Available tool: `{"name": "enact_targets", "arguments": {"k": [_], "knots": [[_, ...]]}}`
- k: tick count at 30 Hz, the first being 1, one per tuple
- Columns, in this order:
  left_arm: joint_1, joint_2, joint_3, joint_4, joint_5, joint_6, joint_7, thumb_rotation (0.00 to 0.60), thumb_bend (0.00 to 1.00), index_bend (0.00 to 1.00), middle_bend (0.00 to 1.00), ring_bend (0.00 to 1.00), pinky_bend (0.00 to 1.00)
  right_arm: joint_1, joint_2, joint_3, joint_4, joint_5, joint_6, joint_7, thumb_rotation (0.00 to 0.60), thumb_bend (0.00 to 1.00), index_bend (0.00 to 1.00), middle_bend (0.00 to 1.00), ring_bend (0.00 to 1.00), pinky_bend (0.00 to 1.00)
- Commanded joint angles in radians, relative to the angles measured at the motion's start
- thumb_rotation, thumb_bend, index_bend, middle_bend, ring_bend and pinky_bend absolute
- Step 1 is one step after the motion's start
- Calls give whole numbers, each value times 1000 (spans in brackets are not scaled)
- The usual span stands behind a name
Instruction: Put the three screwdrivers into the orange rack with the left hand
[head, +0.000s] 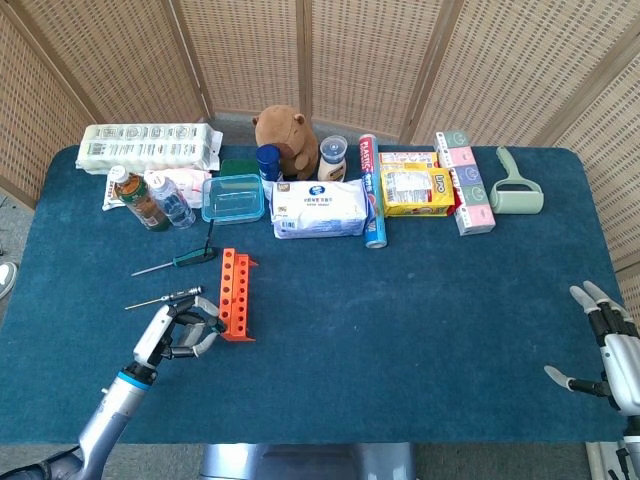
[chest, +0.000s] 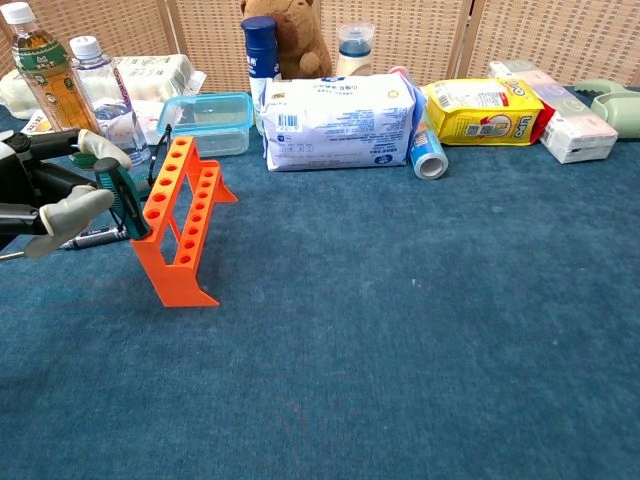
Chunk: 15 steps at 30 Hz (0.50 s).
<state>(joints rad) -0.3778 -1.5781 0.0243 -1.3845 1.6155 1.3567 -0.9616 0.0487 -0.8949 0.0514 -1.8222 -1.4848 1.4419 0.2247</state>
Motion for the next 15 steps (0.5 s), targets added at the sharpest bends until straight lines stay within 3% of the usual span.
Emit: {"name": "enact_targets", "arguments": {"k": [1, 15], "knots": [[1, -1, -1, 0, -1, 2, 0, 600, 307, 450, 888, 795, 886, 0, 0, 0, 0, 0, 0, 2, 600, 0, 0, 7, 0, 0], [8, 11, -1, -14, 13, 27, 5, 600, 138, 439, 888, 795, 886, 0, 2, 0, -2, -1, 1, 2, 600, 0, 0, 7, 0, 0]]}}
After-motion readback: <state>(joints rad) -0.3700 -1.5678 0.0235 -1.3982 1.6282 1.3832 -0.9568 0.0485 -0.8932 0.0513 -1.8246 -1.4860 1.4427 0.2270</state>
